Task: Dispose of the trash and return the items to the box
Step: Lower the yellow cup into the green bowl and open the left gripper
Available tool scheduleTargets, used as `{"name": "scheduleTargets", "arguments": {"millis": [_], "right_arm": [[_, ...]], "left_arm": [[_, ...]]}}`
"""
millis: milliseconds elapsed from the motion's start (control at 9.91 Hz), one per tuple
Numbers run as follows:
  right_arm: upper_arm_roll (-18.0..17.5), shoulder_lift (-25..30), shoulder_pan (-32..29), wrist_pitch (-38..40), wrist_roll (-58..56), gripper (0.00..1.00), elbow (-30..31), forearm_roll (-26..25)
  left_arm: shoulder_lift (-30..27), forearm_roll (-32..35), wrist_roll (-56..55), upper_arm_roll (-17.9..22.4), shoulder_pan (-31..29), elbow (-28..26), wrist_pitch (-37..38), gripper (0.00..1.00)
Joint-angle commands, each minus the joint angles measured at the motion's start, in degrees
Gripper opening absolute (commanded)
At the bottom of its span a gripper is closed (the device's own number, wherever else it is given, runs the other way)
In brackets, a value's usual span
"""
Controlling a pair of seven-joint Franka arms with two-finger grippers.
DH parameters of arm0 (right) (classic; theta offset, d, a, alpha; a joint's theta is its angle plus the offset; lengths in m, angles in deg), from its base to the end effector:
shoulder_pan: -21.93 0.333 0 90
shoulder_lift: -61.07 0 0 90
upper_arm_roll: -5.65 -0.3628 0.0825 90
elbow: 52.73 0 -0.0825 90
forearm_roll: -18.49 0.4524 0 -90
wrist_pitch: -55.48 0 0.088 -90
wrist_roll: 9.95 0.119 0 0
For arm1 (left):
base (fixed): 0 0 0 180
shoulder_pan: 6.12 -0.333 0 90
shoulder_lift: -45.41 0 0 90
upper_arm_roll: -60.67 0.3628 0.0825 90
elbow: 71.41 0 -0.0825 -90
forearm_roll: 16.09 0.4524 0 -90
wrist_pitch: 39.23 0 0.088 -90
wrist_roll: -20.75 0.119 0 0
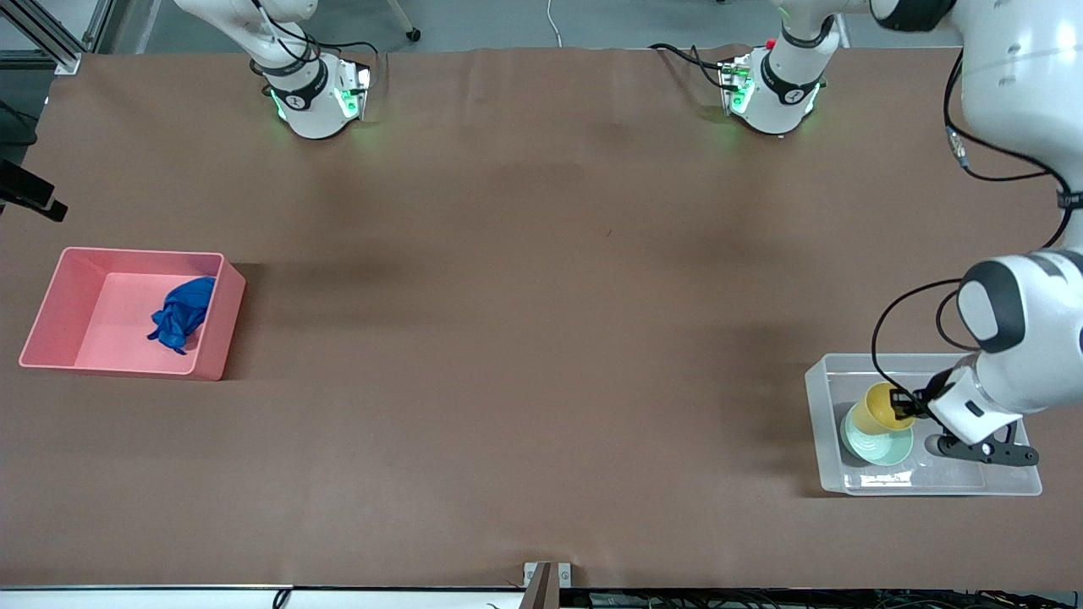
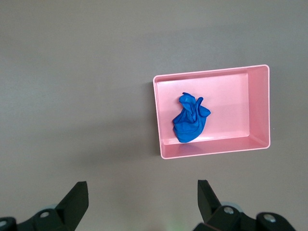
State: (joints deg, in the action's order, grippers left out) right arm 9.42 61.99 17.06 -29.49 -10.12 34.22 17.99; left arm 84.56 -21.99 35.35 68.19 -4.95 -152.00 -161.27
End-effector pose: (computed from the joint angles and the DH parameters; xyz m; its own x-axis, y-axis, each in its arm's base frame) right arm 0.6009 -0.0928 0.6901 0.9888 -0.1480 -0.0186 -0.1479 -0.9890 0.0076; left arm 0.8173 0.0642 0.2975 0.9914 -0.1221 0.0465 -0.1220 -0.9925 -0.0049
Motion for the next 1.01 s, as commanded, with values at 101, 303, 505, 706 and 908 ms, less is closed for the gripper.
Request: {"name": "scheduleTargets", "arguments": {"millis": [101, 303, 505, 706, 908], "right_arm": [[-0.2, 0.8, -0.1, 0.2, 0.4, 1.0, 0.7, -0.7], [-0.2, 0.8, -0.1, 0.2, 0.4, 1.0, 0.7, -0.7], [-0.2, 0.8, -0.1, 0.1, 0.4, 1.0, -0.2, -0.8], [-0.2, -1.6, -0.4, 2.3, 0.1, 1.0, -5.2, -1.1], [-0.2, -1.7, 0.0, 2.2, 0.0, 1.0, -5.3, -0.8]], "left_arm": [[5.7, -1.1, 1.1, 0.9, -0.6, 1.9, -2.6, 0.02], [6.3, -1.1, 1.0, 0.9, -0.9, 1.8, -3.6, 0.37], [3.6, -0.8, 1.0, 0.9, -1.3, 1.8, -3.6, 1.0], [-3.3, -0.7, 0.0, 0.6, -1.0, 0.4, -2.6, 1.0], [-12.5, -0.5, -0.2, 0.0, -0.6, -1.5, 2.4, 1.0]]}}
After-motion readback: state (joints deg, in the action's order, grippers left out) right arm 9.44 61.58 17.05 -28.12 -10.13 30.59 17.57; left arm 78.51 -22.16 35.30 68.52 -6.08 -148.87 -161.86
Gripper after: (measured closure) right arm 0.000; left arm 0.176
